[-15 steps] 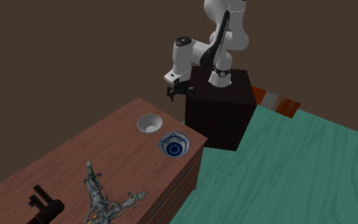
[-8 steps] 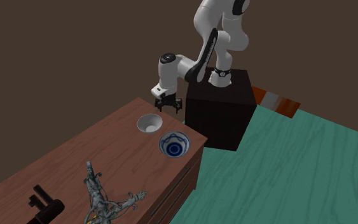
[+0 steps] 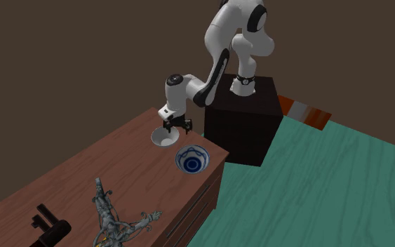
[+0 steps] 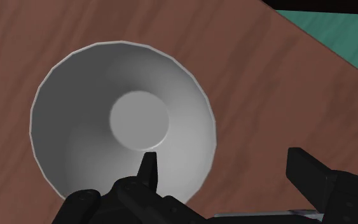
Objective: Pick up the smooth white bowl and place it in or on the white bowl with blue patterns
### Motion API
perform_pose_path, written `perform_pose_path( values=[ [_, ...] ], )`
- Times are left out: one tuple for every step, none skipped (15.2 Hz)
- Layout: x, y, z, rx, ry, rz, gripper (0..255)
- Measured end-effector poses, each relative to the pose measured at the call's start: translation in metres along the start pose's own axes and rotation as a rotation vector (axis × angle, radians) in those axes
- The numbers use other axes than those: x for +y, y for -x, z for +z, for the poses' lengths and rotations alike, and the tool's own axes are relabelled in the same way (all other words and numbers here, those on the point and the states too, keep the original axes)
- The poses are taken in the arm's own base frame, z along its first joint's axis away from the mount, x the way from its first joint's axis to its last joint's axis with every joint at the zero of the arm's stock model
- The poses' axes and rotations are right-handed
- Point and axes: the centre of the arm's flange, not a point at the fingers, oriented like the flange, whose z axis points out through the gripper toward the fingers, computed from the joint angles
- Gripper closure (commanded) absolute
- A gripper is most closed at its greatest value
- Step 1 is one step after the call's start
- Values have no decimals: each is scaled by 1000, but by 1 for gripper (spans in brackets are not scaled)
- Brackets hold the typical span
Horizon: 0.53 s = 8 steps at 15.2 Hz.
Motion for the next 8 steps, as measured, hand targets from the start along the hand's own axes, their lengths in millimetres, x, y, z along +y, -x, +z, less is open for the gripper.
perform_pose_path(
  values=[
    [0, 0, 5, 0, 0, 0, 0],
    [0, 0, 10, 0, 0, 0, 0],
    [0, 0, 15, 0, 0, 0, 0],
    [0, -1, 19, 0, 0, 0, 0],
    [0, -1, 21, 0, 0, 0, 0],
    [0, -1, 22, 0, 0, 0, 0],
    [0, 0, 23, 0, 0, 0, 0],
    [1, 0, 23, 0, 0, 0, 0]
  ],
)
